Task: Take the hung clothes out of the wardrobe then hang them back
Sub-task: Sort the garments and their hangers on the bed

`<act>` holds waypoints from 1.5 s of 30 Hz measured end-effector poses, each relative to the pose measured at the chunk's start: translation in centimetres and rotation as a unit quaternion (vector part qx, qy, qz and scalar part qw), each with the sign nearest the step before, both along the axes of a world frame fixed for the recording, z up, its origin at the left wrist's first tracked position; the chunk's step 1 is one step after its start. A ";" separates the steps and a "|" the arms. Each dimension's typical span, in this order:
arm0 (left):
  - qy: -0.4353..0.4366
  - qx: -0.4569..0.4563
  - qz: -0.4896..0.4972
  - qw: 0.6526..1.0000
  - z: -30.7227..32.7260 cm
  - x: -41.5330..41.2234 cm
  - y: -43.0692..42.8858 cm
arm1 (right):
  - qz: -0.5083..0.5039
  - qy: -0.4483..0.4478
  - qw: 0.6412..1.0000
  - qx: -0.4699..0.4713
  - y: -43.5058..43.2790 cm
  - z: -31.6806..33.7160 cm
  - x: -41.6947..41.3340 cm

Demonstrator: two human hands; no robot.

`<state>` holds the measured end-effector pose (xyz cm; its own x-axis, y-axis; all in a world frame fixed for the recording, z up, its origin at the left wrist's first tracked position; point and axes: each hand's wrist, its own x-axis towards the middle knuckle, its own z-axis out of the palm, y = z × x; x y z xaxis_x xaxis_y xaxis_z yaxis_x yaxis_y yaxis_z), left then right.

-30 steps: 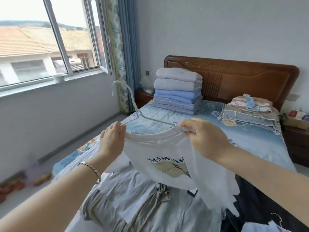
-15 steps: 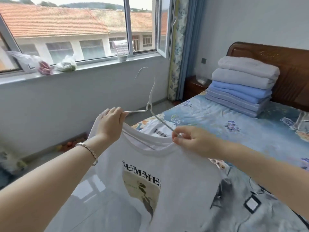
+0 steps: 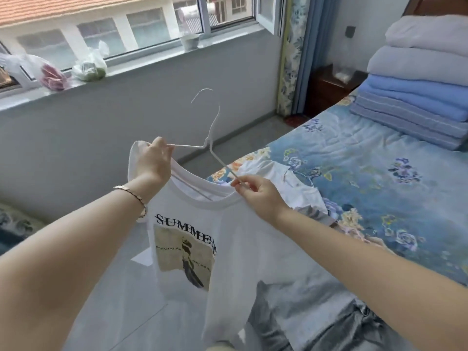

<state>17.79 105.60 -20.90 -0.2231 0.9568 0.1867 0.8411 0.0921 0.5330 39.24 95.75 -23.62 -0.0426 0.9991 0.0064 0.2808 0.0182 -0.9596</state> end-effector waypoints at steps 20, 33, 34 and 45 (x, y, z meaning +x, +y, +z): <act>-0.060 -0.229 -0.257 0.937 -32.8 24.6 35.8 | -0.330 -0.102 0.917 -0.203 29.0 -31.4 19.8; 0.058 -0.339 -0.452 0.823 -50.6 38.1 42.5 | -0.456 -0.271 0.790 -0.307 32.2 -50.3 29.0; 0.065 -0.334 -0.479 0.809 -51.5 38.0 42.4 | -0.456 -0.302 0.779 -0.307 32.1 -51.4 28.9; 0.324 -0.244 -0.512 0.757 -52.3 37.1 49.6 | -0.449 -0.394 0.724 -0.345 32.5 -53.1 30.1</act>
<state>54.91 155.16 -73.23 0.6687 0.5571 -0.4925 0.6758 -0.7316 0.0898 69.36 128.29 -76.73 0.9073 0.3805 -0.1791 0.3478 -0.9183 -0.1888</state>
